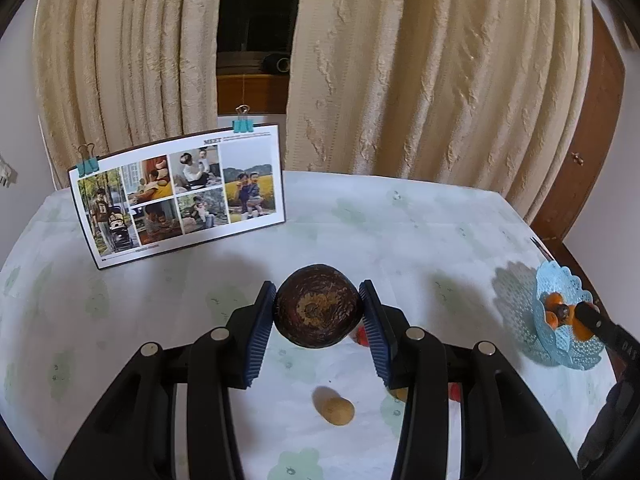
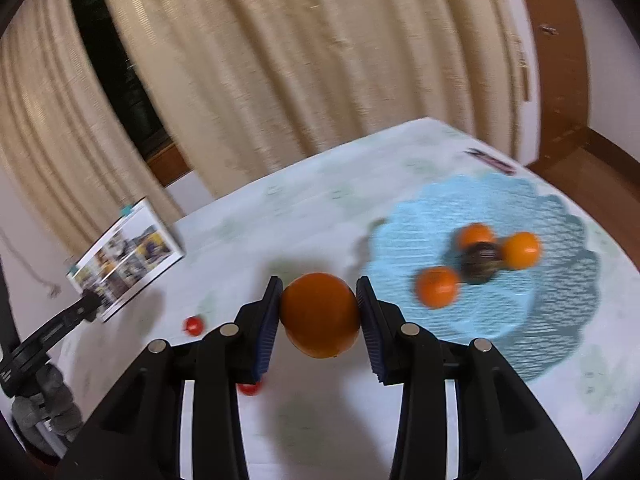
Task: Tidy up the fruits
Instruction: 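Carry the orange into the blue basket and open the right tool while the left tool carries its brown fruit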
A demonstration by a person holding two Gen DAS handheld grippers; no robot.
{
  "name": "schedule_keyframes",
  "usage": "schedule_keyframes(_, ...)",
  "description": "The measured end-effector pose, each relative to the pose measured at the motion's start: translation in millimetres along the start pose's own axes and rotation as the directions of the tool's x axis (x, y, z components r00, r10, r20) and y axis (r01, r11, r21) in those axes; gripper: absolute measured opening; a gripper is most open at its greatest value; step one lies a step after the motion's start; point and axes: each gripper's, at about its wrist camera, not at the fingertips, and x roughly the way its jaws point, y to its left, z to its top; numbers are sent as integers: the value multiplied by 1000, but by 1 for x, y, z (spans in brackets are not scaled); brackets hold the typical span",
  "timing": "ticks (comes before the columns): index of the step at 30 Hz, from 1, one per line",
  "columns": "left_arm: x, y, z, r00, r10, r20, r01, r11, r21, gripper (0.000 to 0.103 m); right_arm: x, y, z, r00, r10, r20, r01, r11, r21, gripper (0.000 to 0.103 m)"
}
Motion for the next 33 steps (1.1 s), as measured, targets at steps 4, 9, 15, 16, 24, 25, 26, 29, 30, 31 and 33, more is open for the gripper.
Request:
schedule_keyframes(4,0,-10,-3,1000,-10,-4,10,1000,22,43,-6,-35,1,998,-63,6,62,997,51,39)
schedule_keyframes(9,1,-20,-8,1000,-19,-11,20,999,47,43,-4,-71,-6,990,-139,-13,140,986,95,39)
schedule_keyframes(15,5,-34,-15,999,-25,-28,27,996,82,44,-2,-94,-14,981,-193,-27,195,974,116,39)
schedule_keyframes(16,6,-36,-16,999,-25,-30,28,996,89,44,-1,-95,-14,981,-193,-27,195,973,120,39)
schedule_keyframes(24,6,-56,-18,999,-37,-38,42,991,125,44,-13,-110,-12,979,-203,34,196,967,161,50)
schedule_keyframes(25,6,-59,-18,998,-41,-37,46,990,131,44,-16,-111,-12,975,-215,50,204,965,165,50)
schedule_keyframes(26,6,-62,-18,998,-45,-37,50,989,136,44,-19,-112,-12,971,-229,67,215,962,168,50)
schedule_keyframes(29,6,-76,-20,997,-68,-43,74,985,155,44,-30,-115,-18,944,-300,136,276,946,172,50)
schedule_keyframes(30,6,-80,-20,996,-77,-46,83,984,160,44,-33,-116,-20,935,-320,155,293,940,174,50)
schedule_keyframes(31,7,-87,-21,995,-91,-51,98,981,168,44,-37,-116,-22,917,-354,185,323,930,175,50)
schedule_keyframes(33,8,-97,-23,992,-114,-62,124,976,181,43,-43,-119,-26,887,-400,229,365,913,183,50)
